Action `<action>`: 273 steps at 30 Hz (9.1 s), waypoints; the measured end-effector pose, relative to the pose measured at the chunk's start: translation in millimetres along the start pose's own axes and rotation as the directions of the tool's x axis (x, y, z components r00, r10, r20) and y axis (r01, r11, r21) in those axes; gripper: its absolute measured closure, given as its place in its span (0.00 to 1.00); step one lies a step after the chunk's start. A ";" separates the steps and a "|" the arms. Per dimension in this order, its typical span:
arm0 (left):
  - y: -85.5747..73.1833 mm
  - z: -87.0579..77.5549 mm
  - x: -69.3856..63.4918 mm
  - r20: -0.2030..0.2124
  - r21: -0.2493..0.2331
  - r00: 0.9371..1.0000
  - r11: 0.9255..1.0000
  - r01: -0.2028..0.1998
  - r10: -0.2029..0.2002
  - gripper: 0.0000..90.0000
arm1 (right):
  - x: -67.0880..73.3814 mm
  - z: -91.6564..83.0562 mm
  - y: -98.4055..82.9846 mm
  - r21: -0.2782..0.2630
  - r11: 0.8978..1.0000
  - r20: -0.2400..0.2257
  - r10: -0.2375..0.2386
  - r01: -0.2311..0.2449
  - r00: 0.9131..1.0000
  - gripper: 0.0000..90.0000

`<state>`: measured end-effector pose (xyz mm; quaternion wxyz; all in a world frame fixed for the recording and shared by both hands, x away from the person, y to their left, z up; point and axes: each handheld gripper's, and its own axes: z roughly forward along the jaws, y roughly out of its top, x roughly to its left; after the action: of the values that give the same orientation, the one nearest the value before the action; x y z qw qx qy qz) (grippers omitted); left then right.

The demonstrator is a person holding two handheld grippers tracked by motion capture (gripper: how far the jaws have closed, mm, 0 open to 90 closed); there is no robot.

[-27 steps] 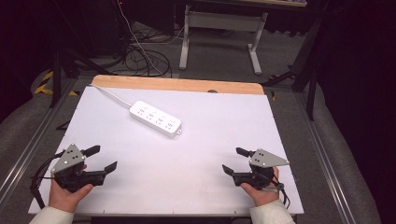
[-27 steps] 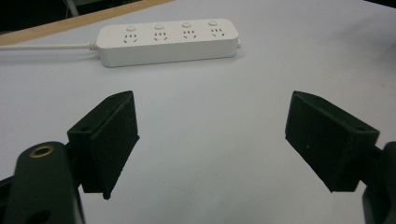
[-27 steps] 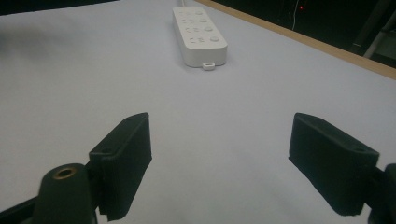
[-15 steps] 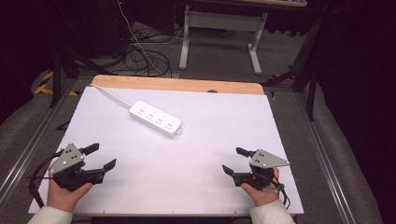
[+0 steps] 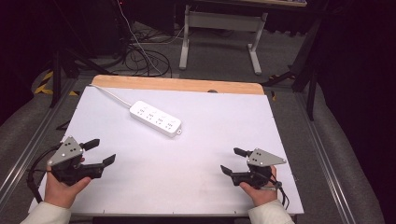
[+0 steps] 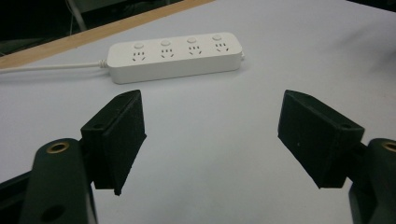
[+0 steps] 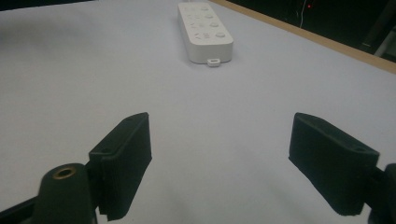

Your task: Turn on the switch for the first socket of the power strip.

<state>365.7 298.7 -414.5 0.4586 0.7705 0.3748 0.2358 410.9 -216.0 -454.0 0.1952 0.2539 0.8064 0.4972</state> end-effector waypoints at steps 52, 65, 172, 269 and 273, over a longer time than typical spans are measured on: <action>106.0 50.3 29.9 0.047 0.063 0.996 0.995 -0.074 0.071 0.32 | -1.3 8.2 -12.3 0.017 0.999 0.006 0.037 -0.038 0.999 0.24; 109.2 71.3 37.2 0.063 0.075 0.998 0.997 -0.035 0.031 0.67 | -3.2 9.0 -13.1 0.012 0.999 0.005 0.040 -0.040 0.999 0.24; 52.4 229.5 100.8 -0.049 0.102 0.998 0.994 0.040 -0.035 1.00 | -9.7 26.2 -20.7 0.042 0.997 -0.071 0.071 -0.068 0.995 0.22; 91.4 174.9 82.3 -0.005 -0.003 0.993 0.993 0.114 -0.114 0.66 | -11.8 24.5 -17.5 -0.003 0.997 -0.080 0.072 -0.073 0.994 0.22; 99.0 161.0 75.6 0.008 -0.028 0.994 0.993 0.114 -0.113 0.48 | -12.9 25.4 -16.2 -0.010 0.997 -0.082 0.070 -0.071 0.994 0.23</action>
<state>561.3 243.9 -401.0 0.4835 0.7420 0.4131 0.2123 432.0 -212.0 -478.7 0.1460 0.2607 0.8009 0.5189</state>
